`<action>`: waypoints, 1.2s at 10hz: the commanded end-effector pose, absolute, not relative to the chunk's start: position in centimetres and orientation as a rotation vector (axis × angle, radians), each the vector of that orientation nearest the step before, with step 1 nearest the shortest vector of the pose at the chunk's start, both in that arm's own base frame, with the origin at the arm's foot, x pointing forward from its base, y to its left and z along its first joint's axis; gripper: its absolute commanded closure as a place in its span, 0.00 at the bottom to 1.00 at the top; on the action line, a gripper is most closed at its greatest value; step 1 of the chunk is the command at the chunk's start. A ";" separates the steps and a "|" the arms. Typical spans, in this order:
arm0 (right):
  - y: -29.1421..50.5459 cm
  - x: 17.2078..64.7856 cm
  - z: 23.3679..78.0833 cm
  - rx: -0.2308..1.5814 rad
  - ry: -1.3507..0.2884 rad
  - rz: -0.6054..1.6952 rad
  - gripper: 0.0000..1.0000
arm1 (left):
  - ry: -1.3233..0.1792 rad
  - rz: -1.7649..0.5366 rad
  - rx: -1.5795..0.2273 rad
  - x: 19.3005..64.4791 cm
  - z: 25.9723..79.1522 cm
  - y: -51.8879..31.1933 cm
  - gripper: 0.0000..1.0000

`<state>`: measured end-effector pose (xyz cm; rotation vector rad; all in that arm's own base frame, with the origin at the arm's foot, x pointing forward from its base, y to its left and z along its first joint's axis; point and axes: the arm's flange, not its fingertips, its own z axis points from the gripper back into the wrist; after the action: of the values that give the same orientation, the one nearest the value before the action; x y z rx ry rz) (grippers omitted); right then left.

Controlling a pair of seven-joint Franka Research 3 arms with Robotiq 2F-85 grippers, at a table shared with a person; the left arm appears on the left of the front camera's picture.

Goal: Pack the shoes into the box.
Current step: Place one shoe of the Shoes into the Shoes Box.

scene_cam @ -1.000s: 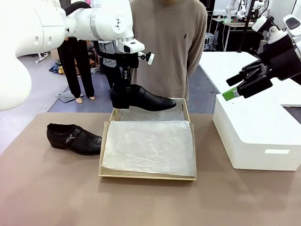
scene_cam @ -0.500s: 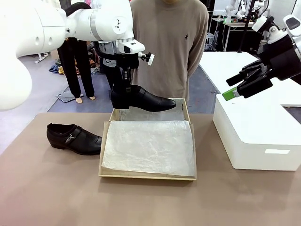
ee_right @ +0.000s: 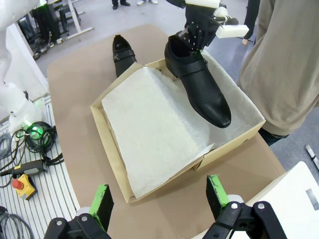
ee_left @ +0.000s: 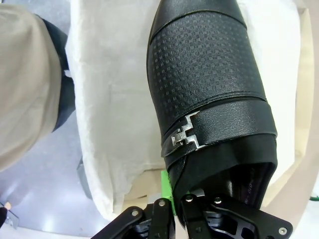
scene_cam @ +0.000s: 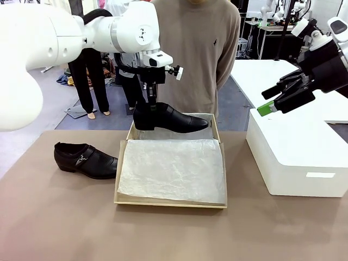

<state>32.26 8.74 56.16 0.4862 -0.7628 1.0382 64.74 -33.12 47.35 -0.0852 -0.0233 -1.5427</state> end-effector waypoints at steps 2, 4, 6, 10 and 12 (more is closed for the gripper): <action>8.7 32.7 56.2 0.505 -0.784 1.061 0.00 | -0.037 -1.507 -0.068 65.2 46.5 -33.8 1.00; 8.7 32.7 56.2 0.505 -0.784 1.061 0.00 | -0.046 -1.514 -0.070 65.6 45.7 -33.8 1.00; 8.7 32.7 56.2 0.505 -0.784 1.061 0.00 | -0.030 -1.506 -0.081 65.3 44.6 -33.8 1.00; 8.7 32.7 56.2 0.505 -0.784 1.061 0.00 | -0.024 -1.487 -0.050 64.7 43.2 -33.1 1.00; 8.7 32.7 56.2 0.505 -0.784 1.061 0.00 | -0.010 -1.444 -0.035 64.6 42.2 -32.8 1.00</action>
<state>32.26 8.73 56.15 0.4862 -0.7628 1.0387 65.76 -33.35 42.02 -0.0705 -0.0090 -1.4866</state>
